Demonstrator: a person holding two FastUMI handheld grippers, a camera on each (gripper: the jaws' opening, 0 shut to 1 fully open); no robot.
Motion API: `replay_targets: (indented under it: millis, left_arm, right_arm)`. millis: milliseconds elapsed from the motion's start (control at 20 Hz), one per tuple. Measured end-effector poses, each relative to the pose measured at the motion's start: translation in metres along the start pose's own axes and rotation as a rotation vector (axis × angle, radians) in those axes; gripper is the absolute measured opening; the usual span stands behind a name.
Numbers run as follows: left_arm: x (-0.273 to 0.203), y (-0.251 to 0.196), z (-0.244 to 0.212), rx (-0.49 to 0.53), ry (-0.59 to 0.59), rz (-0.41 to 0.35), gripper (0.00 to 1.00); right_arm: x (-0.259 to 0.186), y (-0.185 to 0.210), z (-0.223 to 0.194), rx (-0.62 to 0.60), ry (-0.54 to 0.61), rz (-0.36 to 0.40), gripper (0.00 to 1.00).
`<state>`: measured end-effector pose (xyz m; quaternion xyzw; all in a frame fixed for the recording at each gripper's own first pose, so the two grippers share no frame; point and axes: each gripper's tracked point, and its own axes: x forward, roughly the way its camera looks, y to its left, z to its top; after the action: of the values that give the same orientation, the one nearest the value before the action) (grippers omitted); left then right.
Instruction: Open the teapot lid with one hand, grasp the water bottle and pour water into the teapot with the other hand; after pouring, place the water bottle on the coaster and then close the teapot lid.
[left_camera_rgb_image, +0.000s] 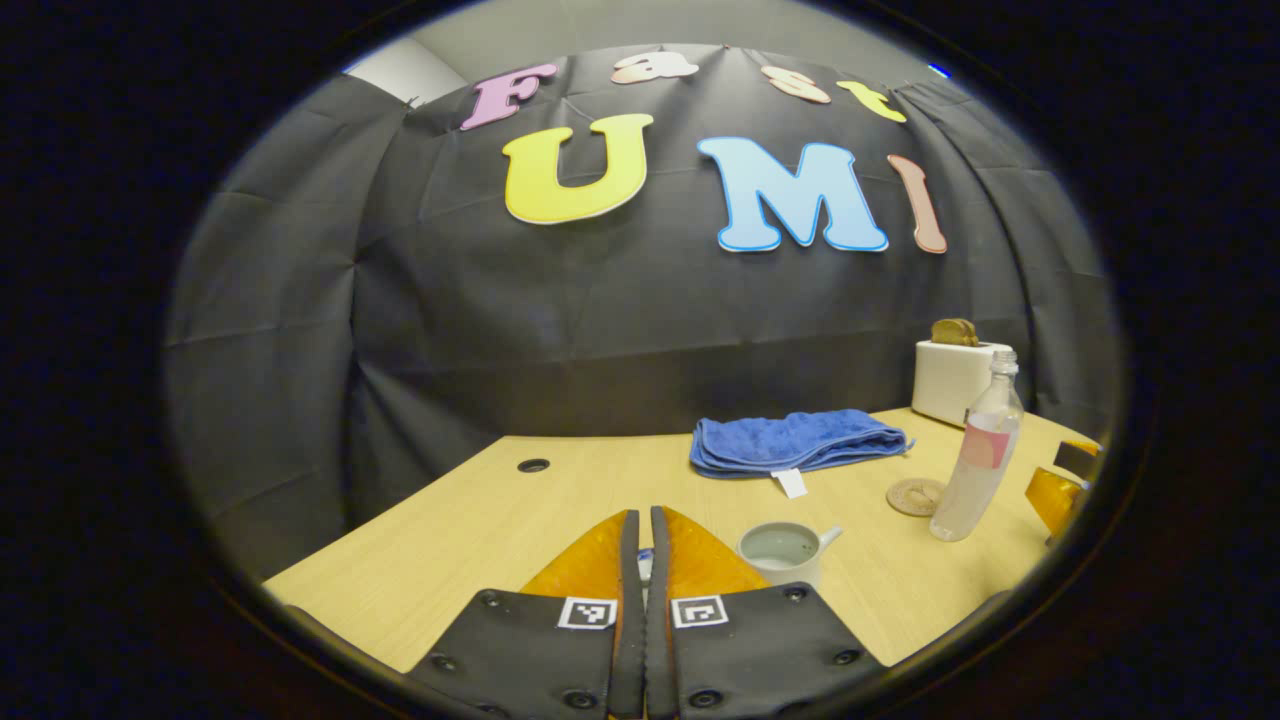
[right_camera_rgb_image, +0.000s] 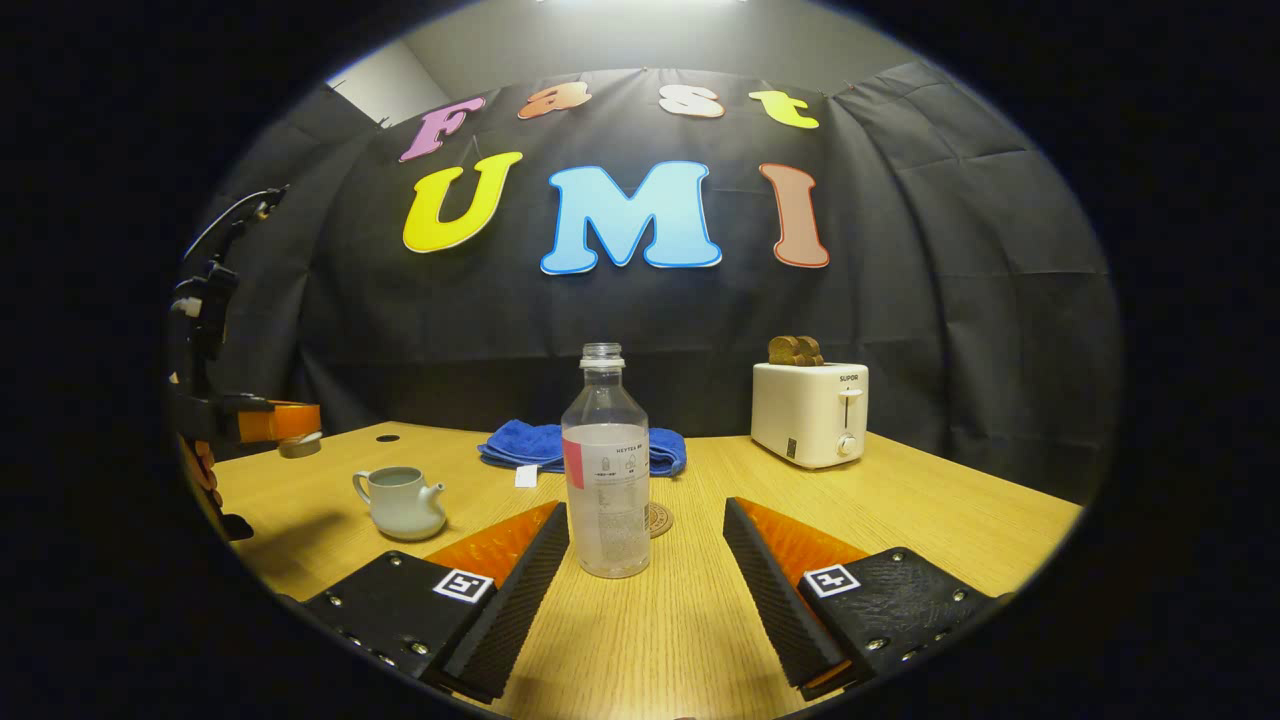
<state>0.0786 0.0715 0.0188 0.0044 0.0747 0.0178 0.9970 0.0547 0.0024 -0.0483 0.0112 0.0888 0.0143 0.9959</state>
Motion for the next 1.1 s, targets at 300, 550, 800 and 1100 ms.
replay_targets:
  millis: [300, 550, 800, 1100]
  left_arm:
    - [0.000, 0.012, -0.023, -0.021, 0.043, 0.010, 0.08]
    - [0.002, 0.018, -0.037, -0.027, 0.067, 0.018, 0.06]
    - [0.004, 0.017, -0.040, -0.030, 0.072, 0.013, 0.06]
    - [0.005, 0.016, -0.043, -0.030, 0.079, 0.007, 0.09]
  right_arm:
    - [0.030, -0.005, 0.013, 0.054, 0.043, 0.035, 0.97]
    - [0.043, 0.002, 0.036, 0.010, 0.023, 0.089, 0.97]
    - [0.056, 0.021, 0.037, 0.018, 0.042, 0.145, 0.97]
    - [0.069, 0.040, 0.029, 0.007, 0.071, 0.176, 0.97]
